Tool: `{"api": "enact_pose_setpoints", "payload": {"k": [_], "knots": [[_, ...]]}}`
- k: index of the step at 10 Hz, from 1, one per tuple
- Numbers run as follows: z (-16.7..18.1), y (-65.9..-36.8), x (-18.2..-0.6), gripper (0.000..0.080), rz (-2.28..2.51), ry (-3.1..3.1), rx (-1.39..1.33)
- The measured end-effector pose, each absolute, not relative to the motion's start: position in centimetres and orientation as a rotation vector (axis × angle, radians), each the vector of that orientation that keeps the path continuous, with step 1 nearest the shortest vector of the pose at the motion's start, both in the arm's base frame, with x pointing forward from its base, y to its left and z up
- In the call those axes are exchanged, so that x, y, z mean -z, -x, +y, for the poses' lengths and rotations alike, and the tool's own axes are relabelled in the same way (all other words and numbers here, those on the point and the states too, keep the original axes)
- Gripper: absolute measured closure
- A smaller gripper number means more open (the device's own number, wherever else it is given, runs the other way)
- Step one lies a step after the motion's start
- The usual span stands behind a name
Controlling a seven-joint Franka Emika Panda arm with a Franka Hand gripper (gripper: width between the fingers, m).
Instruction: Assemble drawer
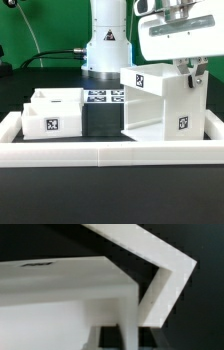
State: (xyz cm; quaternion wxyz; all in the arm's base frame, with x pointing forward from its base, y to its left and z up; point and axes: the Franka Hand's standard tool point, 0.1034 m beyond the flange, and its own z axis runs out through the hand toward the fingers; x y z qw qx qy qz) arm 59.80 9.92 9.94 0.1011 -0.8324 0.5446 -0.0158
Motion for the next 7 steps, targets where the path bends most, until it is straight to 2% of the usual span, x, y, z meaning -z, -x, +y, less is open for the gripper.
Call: {"api": "enact_pose_setpoints", "payload": {"k": [7], "knots": [[11.23, -59.62, -9.95, 0.0752, 2.010, 2.087, -0.060]]}}
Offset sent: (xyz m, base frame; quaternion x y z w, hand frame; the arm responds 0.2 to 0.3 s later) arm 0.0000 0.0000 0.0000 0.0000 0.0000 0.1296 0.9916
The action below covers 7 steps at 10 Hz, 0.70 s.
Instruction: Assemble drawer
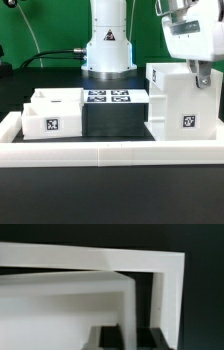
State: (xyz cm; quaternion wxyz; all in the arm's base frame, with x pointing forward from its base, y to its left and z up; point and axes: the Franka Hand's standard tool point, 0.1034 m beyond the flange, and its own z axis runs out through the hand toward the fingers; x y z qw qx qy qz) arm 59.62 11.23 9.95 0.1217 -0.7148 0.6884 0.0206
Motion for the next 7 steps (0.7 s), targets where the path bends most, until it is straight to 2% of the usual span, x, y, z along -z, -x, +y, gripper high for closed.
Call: {"api": "enact_pose_setpoints", "payload": {"k": [2, 7], "knots": [[11.2, -60.0, -9.7, 0.0753, 2.102, 2.029, -0.142], [11.1, -64.2, -9.8, 0.0756, 2.102, 2.005, -0.146]]}}
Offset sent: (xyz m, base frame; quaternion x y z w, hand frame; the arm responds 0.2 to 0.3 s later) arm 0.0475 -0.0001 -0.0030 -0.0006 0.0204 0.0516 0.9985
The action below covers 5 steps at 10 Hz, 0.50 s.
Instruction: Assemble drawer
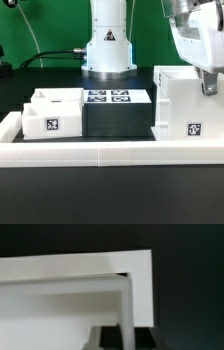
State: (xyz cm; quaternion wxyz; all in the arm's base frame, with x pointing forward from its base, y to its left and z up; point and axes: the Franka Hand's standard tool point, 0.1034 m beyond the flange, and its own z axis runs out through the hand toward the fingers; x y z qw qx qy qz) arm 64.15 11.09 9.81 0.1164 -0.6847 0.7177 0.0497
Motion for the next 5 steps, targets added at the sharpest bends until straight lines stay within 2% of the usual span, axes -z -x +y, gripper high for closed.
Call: {"api": "enact_pose_setpoints", "payload": {"k": [3, 4, 5], "knots": [[11.19, -64.42, -9.81, 0.0756, 2.093, 2.016, -0.152], [11.23, -64.39, -9.79, 0.0678, 2.092, 2.017, -0.153], [11.25, -64.41, -9.81, 0.0540, 2.091, 2.017, -0.152]]}}
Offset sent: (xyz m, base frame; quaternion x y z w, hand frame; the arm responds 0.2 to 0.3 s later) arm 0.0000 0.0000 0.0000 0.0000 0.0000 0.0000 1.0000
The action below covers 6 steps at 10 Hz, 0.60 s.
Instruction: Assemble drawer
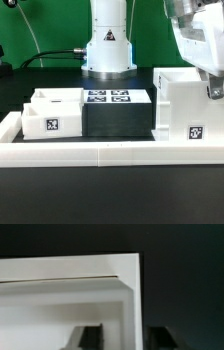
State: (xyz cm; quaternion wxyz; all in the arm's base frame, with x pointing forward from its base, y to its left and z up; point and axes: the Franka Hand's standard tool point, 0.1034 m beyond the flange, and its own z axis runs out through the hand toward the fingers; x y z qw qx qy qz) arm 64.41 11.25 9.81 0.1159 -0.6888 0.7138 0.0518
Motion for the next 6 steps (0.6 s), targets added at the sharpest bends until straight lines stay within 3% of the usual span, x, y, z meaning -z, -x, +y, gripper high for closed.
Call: {"api": "enact_pose_setpoints", "payload": {"k": [1, 2, 3, 4, 5, 6], "knots": [[11.27, -64.43, -9.85, 0.0540, 2.090, 2.018, -0.151], [11.28, -64.44, -9.88, 0.0357, 2.089, 2.018, -0.150], [11.29, -64.46, -9.91, 0.0230, 2.088, 2.018, -0.149], [11.30, -64.46, -9.92, 0.0230, 2.087, 2.019, -0.149], [11.31, -64.46, -9.93, 0.0166, 2.086, 2.019, -0.149], [11.33, -64.46, -9.93, 0.0155, 2.086, 2.020, -0.149]]}}
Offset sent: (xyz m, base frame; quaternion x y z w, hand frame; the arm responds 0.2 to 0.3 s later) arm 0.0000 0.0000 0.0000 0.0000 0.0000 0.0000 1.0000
